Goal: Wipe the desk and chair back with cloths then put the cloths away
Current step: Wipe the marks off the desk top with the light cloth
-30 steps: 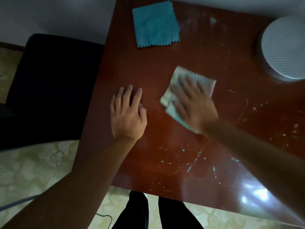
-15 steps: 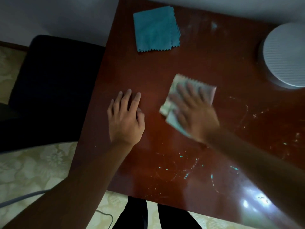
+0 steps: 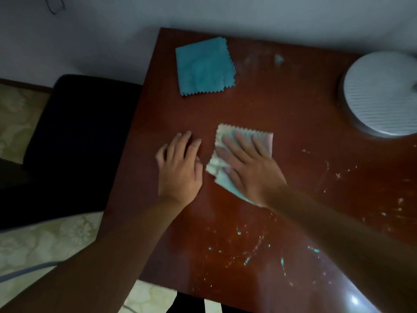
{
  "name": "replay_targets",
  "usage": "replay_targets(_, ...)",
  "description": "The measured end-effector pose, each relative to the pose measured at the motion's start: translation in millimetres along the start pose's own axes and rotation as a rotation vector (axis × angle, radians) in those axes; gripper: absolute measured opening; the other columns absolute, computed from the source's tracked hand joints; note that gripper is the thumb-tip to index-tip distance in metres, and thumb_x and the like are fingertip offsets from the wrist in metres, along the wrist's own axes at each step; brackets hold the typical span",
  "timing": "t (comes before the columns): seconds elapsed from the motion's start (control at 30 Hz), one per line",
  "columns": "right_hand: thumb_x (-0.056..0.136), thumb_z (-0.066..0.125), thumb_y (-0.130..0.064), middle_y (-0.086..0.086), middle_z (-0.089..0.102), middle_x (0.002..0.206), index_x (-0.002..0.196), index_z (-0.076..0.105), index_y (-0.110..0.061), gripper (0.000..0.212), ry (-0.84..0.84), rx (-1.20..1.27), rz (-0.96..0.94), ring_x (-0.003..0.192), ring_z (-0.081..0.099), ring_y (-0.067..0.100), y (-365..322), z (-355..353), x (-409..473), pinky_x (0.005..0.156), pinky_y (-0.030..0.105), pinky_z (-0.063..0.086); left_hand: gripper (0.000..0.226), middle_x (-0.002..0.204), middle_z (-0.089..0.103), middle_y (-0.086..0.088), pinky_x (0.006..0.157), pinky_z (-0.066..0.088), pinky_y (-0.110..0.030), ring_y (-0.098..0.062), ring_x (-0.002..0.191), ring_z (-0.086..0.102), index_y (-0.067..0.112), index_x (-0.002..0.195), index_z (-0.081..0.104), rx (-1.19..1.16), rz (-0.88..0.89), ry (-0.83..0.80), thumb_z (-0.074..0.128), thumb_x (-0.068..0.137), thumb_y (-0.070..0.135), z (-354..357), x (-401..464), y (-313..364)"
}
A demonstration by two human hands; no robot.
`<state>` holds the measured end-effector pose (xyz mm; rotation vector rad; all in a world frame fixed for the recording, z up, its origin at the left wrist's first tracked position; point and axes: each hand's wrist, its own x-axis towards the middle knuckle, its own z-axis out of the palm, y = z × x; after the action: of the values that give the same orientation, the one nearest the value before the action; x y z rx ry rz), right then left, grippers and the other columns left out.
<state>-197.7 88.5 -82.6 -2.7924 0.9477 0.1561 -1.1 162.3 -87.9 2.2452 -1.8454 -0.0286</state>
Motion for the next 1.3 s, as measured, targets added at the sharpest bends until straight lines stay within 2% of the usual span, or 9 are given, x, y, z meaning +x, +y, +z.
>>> replay_targets(0.07,0.105,0.018,-0.042,0.001,0.013,0.164,0.156,0.020,-0.024,0.054,0.001,-0.004,-0.040,0.152,0.005,0.027,31.0,-5.2,10.4,0.123,0.051,0.009,0.046,0.147,0.050,-0.009,0.108,0.033,-0.048,-0.026,0.141,0.040,0.013,0.135,0.055,-0.038,0.039,-0.034,0.039,0.094,0.024,6.4,29.3,23.3)
replay_targets(0.23,0.107,0.024,-0.035,0.003,0.020,0.164,0.155,0.025,-0.023,0.050,0.161,0.059,0.382,0.152,0.010,0.026,135.1,-27.9,80.4,0.122,0.048,0.005,0.053,0.157,0.036,-0.006,0.119,0.021,-0.046,-0.023,0.149,0.024,0.018,0.149,0.040,-0.051,-0.039,-0.087,0.028,0.100,0.035,29.8,65.6,78.4)
replay_targets(0.4,0.106,0.020,-0.041,-0.002,0.018,0.164,0.155,0.025,-0.026,0.051,0.185,0.097,0.510,0.153,0.009,0.023,162.5,-39.9,125.6,0.122,0.047,0.004,0.052,0.158,0.036,-0.005,0.119,0.021,-0.047,-0.023,0.149,0.024,0.019,0.149,0.040,-0.011,-0.046,-0.076,0.031,0.101,0.038,33.5,64.5,76.3)
replay_targets(0.47,0.106,0.021,-0.040,0.000,0.018,0.164,0.155,0.024,-0.025,0.052,0.175,0.083,0.476,0.152,0.010,0.026,158.8,-39.5,119.4,0.122,0.047,0.005,0.051,0.156,0.038,-0.006,0.118,0.022,-0.047,-0.023,0.149,0.026,0.018,0.147,0.042,-0.012,-0.050,-0.080,0.033,0.101,0.037,33.7,64.8,77.1)
replay_targets(0.57,0.105,0.021,-0.040,0.005,0.024,0.162,0.154,0.029,-0.021,0.053,0.162,-0.017,0.231,0.151,0.015,0.029,122.4,-24.3,73.8,0.121,0.051,0.011,0.051,0.155,0.039,-0.006,0.118,0.022,-0.047,-0.023,0.148,0.027,0.017,0.146,0.042,-0.012,-0.044,-0.065,0.033,0.101,0.037,35.2,64.6,75.7)
replay_targets(0.67,0.106,0.018,-0.042,0.002,0.020,0.163,0.155,0.025,-0.023,0.053,0.068,0.007,0.041,0.152,0.007,0.025,122.6,-23.5,58.7,0.123,0.050,0.009,0.051,0.156,0.039,-0.006,0.118,0.022,-0.047,-0.023,0.148,0.027,0.017,0.147,0.041,-0.012,-0.050,-0.073,0.033,0.101,0.037,34.2,64.9,75.3)
replay_targets(0.87,0.107,0.027,-0.035,0.005,0.022,0.163,0.155,0.026,-0.019,0.050,0.152,0.001,0.314,0.151,0.017,0.028,190.3,-52.4,153.2,0.119,0.047,0.011,0.050,0.154,0.041,-0.005,0.118,0.024,-0.047,-0.022,0.147,0.029,0.018,0.145,0.044,-0.034,-0.064,-0.050,0.034,0.100,0.037,35.3,65.5,76.3)
replay_targets(1.13,0.104,0.012,-0.044,0.003,0.017,0.164,0.156,0.022,-0.024,0.057,0.033,-0.022,-0.049,0.153,0.007,0.027,117.2,-31.0,101.6,0.122,0.053,0.010,0.047,0.148,0.049,-0.007,0.118,0.026,-0.048,-0.024,0.146,0.032,0.013,0.138,0.052,-0.032,-0.058,-0.058,0.037,0.099,0.035,32.7,65.0,76.6)
replay_targets(1.3,0.106,0.024,-0.037,0.004,0.018,0.164,0.156,0.022,-0.022,0.052,0.125,0.002,0.165,0.152,0.012,0.027,169.1,-49.6,175.3,0.121,0.049,0.007,0.049,0.154,0.042,-0.004,0.118,0.025,-0.045,-0.021,0.147,0.030,0.018,0.144,0.046,-0.038,-0.068,-0.051,0.035,0.100,0.036,32.2,66.2,77.6)
